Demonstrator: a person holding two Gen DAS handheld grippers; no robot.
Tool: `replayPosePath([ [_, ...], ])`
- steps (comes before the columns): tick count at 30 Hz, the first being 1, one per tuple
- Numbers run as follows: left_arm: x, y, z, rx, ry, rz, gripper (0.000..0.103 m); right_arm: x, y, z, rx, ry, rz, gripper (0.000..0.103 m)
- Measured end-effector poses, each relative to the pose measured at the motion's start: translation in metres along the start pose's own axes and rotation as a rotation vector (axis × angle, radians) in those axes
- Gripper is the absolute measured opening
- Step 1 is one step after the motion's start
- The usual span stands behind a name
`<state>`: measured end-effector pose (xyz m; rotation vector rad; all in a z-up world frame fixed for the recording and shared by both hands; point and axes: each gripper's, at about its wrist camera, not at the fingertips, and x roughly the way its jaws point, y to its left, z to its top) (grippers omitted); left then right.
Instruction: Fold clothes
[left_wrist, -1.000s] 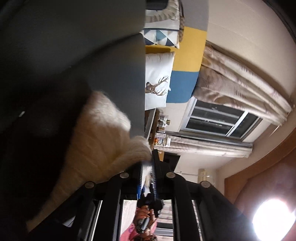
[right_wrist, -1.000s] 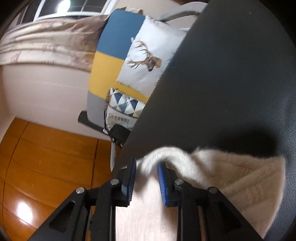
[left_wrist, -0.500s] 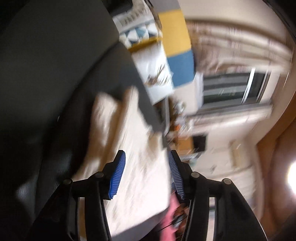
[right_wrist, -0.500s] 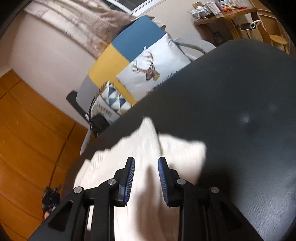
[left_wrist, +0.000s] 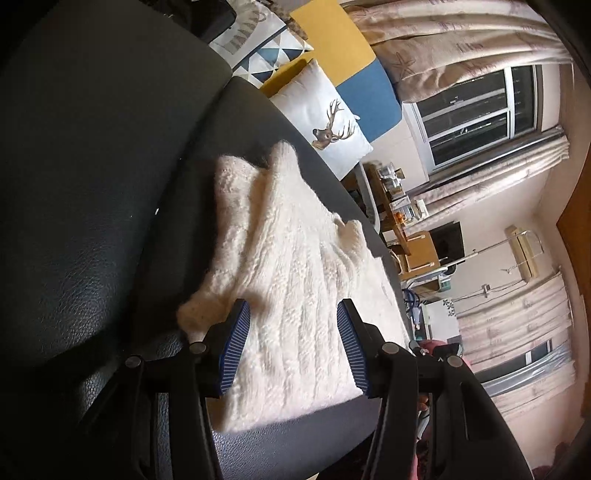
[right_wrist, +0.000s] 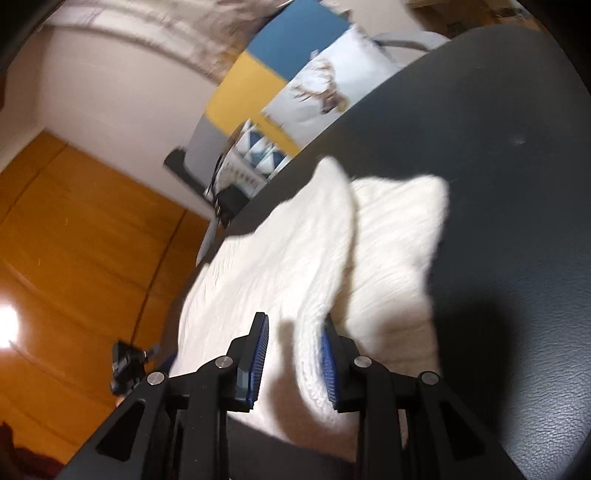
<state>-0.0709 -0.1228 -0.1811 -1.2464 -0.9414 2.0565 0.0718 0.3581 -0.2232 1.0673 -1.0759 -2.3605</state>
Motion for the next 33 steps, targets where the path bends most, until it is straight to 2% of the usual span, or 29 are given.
replayPosePath([
  [3, -0.001, 0.001, 0.003, 0.004, -0.016, 0.027, 0.052, 0.007, -0.002, -0.001, -0.004, 0.014, -0.063, 0.028],
  [5, -0.003, -0.001, 0.006, 0.017, -0.047, 0.057, 0.052, 0.0, -0.009, -0.001, 0.049, -0.039, -0.047, 0.028],
  [7, -0.001, 0.0, 0.007, 0.023, -0.043, 0.08, 0.052, -0.006, -0.015, -0.002, 0.093, -0.083, -0.034, 0.028],
  [10, 0.006, 0.005, 0.005, 0.004, 0.006, 0.049, 0.052, -0.009, -0.022, -0.003, 0.131, -0.087, -0.014, 0.028],
  [14, 0.009, 0.002, 0.001, 0.018, 0.022, -0.001, 0.052, -0.013, -0.023, -0.004, 0.138, -0.081, -0.015, 0.028],
  [18, 0.014, 0.0, 0.005, 0.005, 0.042, -0.004, 0.052, -0.003, -0.022, -0.003, 0.142, -0.047, 0.034, 0.028],
  [21, 0.017, -0.007, 0.007, 0.046, 0.041, 0.028, 0.052, 0.003, -0.012, -0.004, 0.086, -0.03, 0.029, 0.021],
  [22, 0.019, -0.011, 0.007, 0.068, 0.04, 0.05, 0.052, 0.005, -0.008, -0.004, 0.061, -0.023, 0.018, 0.012],
  [23, 0.021, -0.014, 0.007, 0.09, 0.04, 0.071, 0.036, 0.007, -0.003, -0.004, 0.036, -0.017, 0.007, 0.01],
  [24, 0.021, -0.017, 0.007, 0.109, 0.033, 0.084, 0.014, 0.011, -0.001, -0.004, 0.032, -0.008, -0.026, 0.008],
  [25, 0.016, -0.02, 0.005, 0.121, 0.009, 0.073, 0.012, 0.015, 0.0, -0.005, 0.028, 0.0, -0.06, 0.007],
  [27, 0.007, -0.026, 0.0, 0.146, -0.039, 0.051, 0.008, 0.009, -0.001, -0.008, 0.043, -0.02, -0.046, 0.006],
  [31, -0.016, -0.036, -0.009, 0.184, -0.141, -0.005, 0.008, -0.004, -0.003, -0.014, 0.073, -0.061, -0.015, 0.006],
  [33, -0.028, -0.039, -0.019, 0.209, -0.158, -0.005, 0.008, -0.01, -0.004, -0.018, 0.088, -0.081, 0.0, 0.005],
])
